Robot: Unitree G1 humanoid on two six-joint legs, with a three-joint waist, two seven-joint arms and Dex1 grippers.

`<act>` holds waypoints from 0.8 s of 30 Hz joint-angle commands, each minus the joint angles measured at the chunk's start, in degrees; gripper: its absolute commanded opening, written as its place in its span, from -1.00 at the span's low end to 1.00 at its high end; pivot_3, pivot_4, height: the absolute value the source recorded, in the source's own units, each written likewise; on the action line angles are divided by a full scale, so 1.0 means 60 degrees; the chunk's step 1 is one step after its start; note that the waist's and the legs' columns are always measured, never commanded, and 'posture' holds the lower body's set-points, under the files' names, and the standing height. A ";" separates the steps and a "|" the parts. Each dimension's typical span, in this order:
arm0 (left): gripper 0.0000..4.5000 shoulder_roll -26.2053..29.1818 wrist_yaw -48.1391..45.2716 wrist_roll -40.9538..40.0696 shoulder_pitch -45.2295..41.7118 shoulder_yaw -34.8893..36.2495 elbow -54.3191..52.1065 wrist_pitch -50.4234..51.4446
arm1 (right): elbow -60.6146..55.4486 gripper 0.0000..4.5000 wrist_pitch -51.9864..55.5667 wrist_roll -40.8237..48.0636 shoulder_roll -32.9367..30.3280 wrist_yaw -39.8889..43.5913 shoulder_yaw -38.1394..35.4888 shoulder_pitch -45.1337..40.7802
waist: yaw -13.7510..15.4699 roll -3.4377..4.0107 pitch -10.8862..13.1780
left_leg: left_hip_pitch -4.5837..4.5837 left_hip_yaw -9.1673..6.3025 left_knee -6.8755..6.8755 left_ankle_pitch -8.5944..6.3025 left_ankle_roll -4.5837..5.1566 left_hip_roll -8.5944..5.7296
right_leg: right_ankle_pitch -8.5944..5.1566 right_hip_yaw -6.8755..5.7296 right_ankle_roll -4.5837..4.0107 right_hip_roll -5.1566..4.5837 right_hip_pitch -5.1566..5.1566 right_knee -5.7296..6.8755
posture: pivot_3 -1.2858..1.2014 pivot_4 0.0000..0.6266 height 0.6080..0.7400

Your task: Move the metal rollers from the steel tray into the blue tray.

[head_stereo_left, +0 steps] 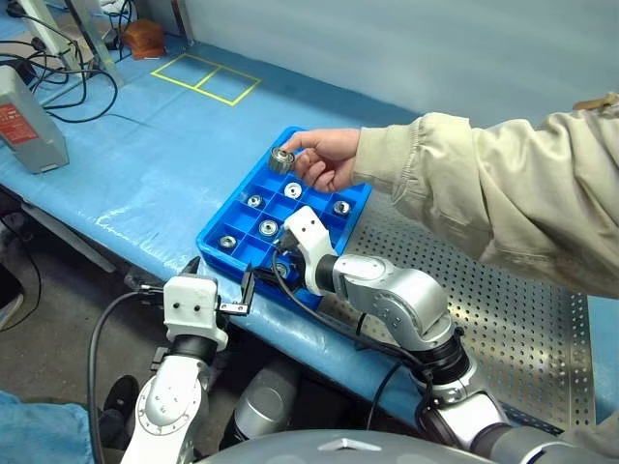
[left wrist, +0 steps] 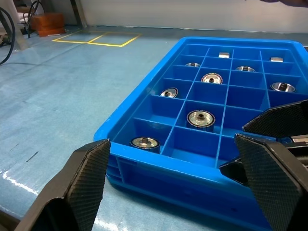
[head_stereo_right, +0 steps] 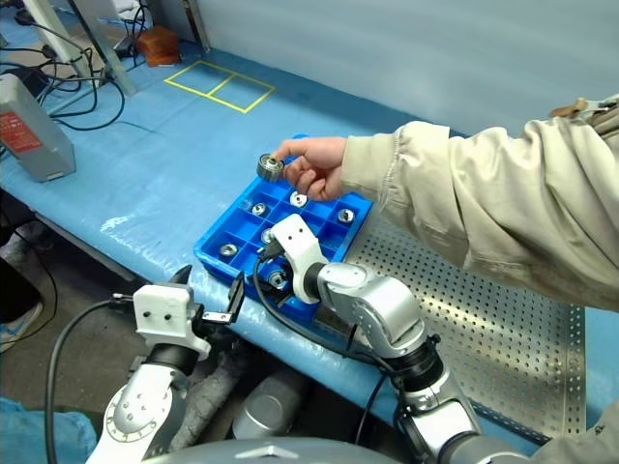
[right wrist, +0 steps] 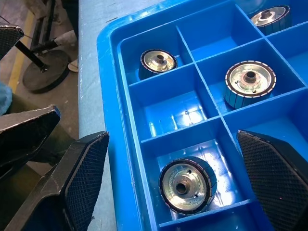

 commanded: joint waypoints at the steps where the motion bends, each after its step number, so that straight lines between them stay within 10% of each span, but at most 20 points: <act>1: 1.00 -0.0008 -0.0040 -0.0075 -0.0035 -0.0072 0.0006 -0.0047 | -0.0356 0.99 0.0028 0.0011 0.0093 -0.0033 -0.0104 0.0000 | -0.0002 0.0000 0.0000 | 0.0000 -0.0001 0.0000 0.0000 0.0000 0.0000 | 0.0000 0.0000 0.0000 0.0000 0.0000 0.0000 | 0.43 -0.52 1.00; 24: 1.00 0.0000 -0.0097 -0.0082 -0.0078 -0.0125 0.0042 0.0013 | -0.0449 0.99 0.0011 -0.0049 0.0169 -0.0150 -0.0162 0.0045 | -0.0093 0.0001 0.0000 | 0.0000 -0.0006 0.0001 0.0001 -0.0002 0.0000 | -0.0001 -0.0005 -0.0002 0.0000 0.0003 0.0001 | 0.42 -0.52 1.00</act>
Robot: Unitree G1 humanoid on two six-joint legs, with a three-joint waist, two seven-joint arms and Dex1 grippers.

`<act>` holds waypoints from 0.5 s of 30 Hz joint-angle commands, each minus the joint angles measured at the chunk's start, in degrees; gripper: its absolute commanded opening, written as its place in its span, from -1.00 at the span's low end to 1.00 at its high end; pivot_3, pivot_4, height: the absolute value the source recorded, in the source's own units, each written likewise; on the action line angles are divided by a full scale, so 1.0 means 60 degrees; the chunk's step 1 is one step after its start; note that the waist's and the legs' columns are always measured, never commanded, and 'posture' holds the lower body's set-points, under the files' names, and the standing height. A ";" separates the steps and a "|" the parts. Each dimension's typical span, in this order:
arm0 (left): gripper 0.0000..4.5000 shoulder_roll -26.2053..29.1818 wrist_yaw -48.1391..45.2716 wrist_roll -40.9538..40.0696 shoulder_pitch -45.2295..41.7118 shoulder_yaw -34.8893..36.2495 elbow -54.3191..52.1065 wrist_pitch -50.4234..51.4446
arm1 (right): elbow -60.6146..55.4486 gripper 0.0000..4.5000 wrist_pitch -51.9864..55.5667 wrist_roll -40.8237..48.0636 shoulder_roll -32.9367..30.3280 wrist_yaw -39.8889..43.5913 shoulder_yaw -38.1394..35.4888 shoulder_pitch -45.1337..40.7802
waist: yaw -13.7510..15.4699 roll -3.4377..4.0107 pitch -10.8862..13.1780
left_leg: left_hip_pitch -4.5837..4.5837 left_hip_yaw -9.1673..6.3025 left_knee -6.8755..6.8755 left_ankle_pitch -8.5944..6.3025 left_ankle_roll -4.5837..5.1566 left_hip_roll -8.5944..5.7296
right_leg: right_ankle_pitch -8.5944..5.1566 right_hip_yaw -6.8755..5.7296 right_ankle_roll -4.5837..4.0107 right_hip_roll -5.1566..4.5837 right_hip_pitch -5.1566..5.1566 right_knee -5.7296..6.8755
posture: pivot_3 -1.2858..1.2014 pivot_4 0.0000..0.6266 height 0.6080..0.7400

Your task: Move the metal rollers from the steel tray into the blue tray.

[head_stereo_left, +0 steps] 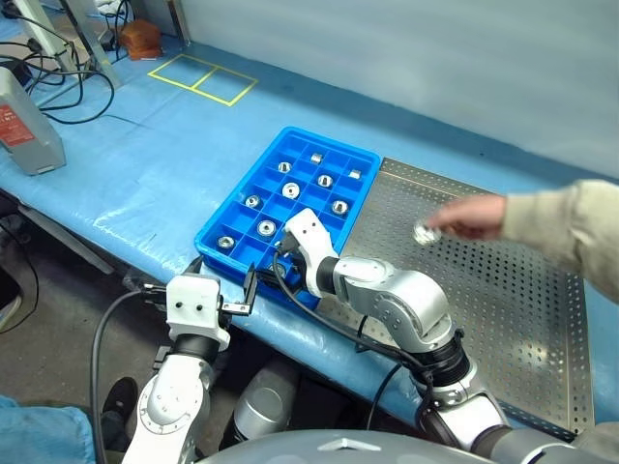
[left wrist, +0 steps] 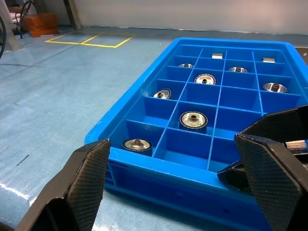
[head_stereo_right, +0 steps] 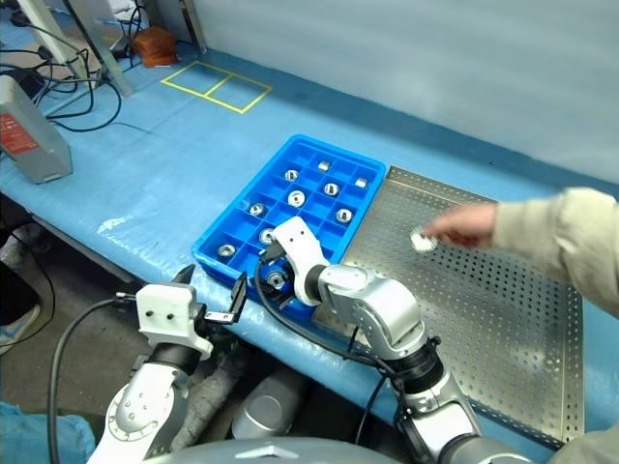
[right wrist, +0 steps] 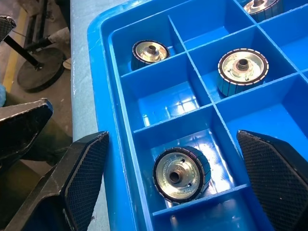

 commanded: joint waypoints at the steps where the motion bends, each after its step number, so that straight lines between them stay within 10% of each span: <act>1: 1.00 0.0003 -0.0054 -0.0087 -0.0044 -0.0075 0.0018 -0.0012 | -0.0410 0.99 -0.0172 -0.0008 0.0175 -0.0053 -0.0177 -0.0057 | -0.0005 0.0000 0.0000 | 0.0000 0.0000 0.0000 0.0000 0.0000 0.0000 | 0.0000 0.0000 0.0000 0.0000 0.0000 0.0000 | 0.42 -0.52 1.00; 15: 1.00 0.0012 -0.0124 -0.0047 -0.0310 0.0086 0.0041 0.0039 | -0.0354 0.99 -0.1166 -0.0223 0.0754 -0.0466 -0.1027 -0.0174 | -0.0166 0.0002 -0.0001 | 0.0001 -0.0002 0.0002 0.0001 -0.0002 0.0000 | 0.0000 -0.0002 0.0000 0.0001 0.0003 0.0001 | 0.40 -0.52 1.00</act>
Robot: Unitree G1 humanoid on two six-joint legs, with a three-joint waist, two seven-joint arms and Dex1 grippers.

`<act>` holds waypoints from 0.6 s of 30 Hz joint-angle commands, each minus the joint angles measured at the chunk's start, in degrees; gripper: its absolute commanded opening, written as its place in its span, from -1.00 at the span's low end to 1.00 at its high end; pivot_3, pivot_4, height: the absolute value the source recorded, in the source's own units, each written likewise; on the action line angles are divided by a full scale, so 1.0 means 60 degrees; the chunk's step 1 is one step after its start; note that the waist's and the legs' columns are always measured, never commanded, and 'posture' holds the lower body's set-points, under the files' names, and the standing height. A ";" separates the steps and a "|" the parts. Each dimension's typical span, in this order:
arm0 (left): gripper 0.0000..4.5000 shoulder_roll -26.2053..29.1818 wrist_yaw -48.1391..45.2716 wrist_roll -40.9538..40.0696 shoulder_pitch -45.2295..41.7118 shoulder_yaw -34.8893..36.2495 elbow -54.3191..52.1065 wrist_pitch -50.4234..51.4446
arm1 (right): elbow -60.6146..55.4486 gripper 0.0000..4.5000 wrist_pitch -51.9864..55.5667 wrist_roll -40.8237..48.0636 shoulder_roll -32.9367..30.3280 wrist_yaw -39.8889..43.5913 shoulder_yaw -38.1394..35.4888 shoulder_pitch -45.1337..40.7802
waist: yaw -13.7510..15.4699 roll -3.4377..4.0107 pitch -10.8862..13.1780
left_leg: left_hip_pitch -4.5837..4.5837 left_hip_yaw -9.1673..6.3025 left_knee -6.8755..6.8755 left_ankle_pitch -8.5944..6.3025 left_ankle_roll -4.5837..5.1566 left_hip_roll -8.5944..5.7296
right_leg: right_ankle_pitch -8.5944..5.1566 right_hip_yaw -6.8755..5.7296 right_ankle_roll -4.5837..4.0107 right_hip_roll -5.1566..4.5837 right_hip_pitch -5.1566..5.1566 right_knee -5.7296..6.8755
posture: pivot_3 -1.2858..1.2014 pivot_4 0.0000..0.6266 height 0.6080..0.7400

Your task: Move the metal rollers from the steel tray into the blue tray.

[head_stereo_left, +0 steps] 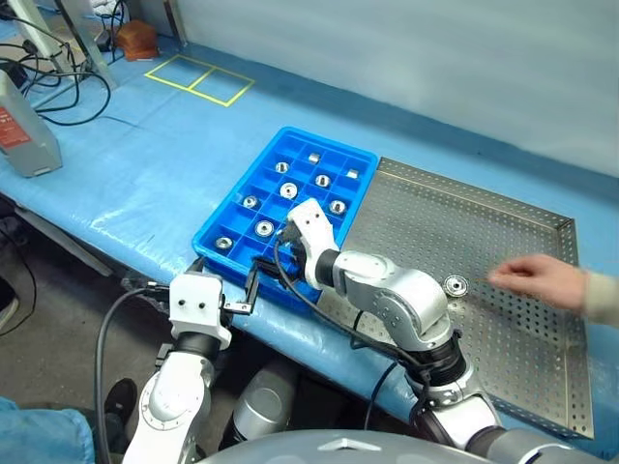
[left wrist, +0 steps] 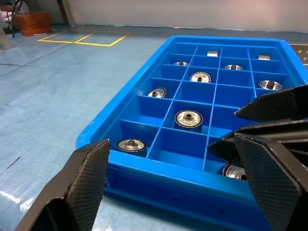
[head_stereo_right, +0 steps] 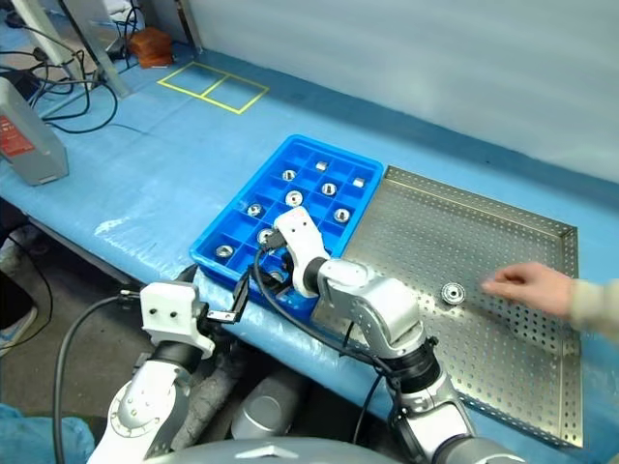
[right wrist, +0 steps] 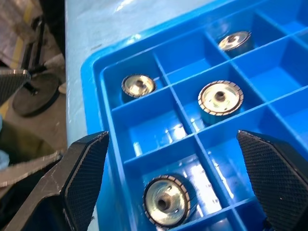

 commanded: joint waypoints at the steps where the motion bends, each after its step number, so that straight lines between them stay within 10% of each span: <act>1: 1.00 0.0016 -0.0013 -0.0053 -0.0137 0.0080 -0.0109 -0.0069 | -0.0329 0.99 -0.0516 -0.0049 0.0216 -0.0208 -0.0538 -0.0218 | -0.0029 0.0000 0.0000 | 0.0002 0.0000 0.0000 0.0000 0.0000 0.0000 | 0.0000 0.0000 0.0000 0.0000 0.0001 0.0000 | 0.40 -0.52 1.00; 18: 1.00 0.0458 -0.0892 -0.0550 -0.1871 0.0043 0.0510 0.0548 | -0.0211 0.99 -0.2234 -0.1947 0.0204 -0.2917 -0.3102 0.0264 | -0.1392 0.0025 -0.0011 | -0.0003 -0.0006 0.0006 0.0008 -0.0011 -0.0009 | 0.0004 0.0005 -0.0005 -0.0001 0.0018 0.0001 | 0.24 -0.52 1.00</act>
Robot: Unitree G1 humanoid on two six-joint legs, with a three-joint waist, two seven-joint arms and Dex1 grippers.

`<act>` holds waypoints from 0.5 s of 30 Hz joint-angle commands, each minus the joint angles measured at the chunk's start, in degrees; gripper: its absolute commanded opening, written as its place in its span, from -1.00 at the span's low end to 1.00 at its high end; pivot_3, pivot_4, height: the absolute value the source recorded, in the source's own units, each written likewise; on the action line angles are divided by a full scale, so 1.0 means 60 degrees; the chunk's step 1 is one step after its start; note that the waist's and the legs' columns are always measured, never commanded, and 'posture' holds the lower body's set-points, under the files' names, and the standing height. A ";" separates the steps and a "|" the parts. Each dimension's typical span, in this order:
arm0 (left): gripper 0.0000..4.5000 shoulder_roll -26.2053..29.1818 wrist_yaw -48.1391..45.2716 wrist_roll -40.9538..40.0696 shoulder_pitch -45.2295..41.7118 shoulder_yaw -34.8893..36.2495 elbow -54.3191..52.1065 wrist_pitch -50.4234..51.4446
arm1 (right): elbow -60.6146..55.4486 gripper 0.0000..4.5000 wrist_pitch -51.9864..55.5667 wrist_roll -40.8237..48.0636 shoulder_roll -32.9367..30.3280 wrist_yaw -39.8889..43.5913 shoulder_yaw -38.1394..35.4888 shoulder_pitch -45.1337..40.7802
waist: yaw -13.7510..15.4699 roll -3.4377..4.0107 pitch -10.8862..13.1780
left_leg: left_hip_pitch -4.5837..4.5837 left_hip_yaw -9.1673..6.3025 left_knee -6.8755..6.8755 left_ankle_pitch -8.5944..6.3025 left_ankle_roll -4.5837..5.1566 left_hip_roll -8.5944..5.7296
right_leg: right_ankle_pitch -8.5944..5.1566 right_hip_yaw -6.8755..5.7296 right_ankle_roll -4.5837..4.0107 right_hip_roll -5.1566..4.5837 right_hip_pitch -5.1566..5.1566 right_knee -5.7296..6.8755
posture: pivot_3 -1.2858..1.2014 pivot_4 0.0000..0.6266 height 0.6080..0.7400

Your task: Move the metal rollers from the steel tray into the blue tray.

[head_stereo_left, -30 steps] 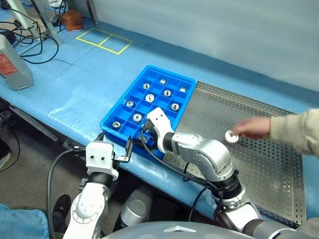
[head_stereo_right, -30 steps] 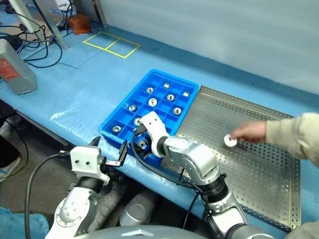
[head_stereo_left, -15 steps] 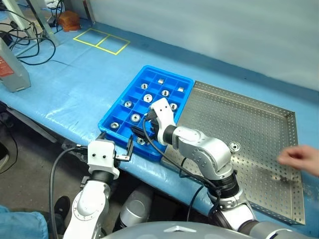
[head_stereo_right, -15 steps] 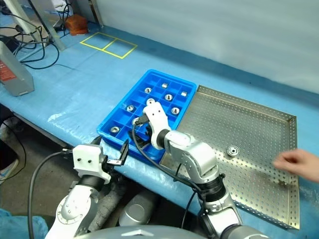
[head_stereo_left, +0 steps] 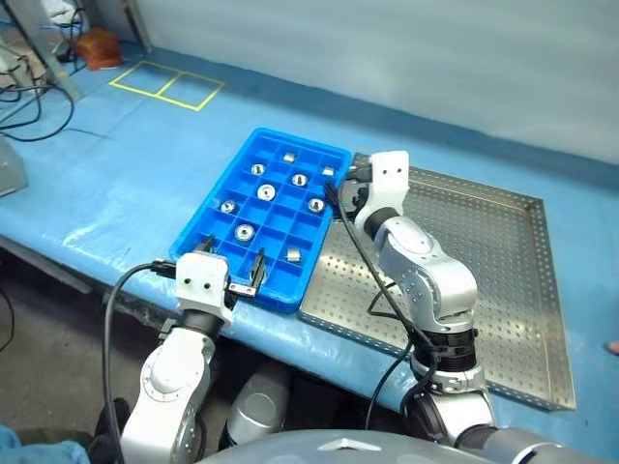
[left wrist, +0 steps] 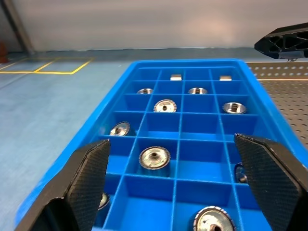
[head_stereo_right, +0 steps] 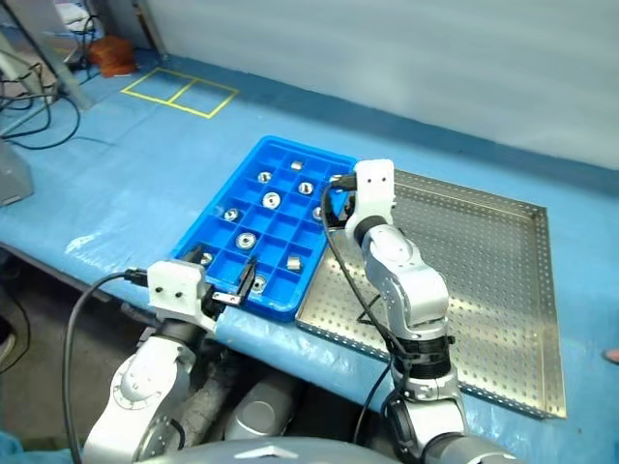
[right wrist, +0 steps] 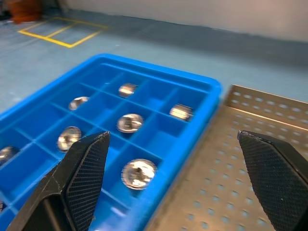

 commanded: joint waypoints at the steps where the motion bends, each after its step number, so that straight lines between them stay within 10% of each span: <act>1: 1.00 0.0044 -0.0237 -0.0181 -0.0334 -0.0267 0.0074 0.0132 | -0.0557 0.99 -0.0185 -0.0310 0.0025 -0.0459 -0.0402 0.0391 | -0.0333 0.0004 -0.0001 | 0.0002 -0.0002 0.0000 0.0000 0.0000 -0.0001 | 0.0002 0.0001 -0.0003 0.0000 0.0004 0.0000 | 0.24 -0.52 1.00; 15: 1.00 0.0222 -0.0604 -0.0452 -0.0774 -0.0569 0.0228 0.0505 | -0.0190 0.99 -0.0392 -0.0959 0.0516 -0.0930 -0.0767 0.2186 | -0.2863 0.0025 0.0005 | 0.0062 -0.0020 -0.0002 0.0006 0.0010 0.0004 | 0.0021 0.0077 -0.0054 0.0007 0.0027 0.0047 | 0.19 -0.52 1.00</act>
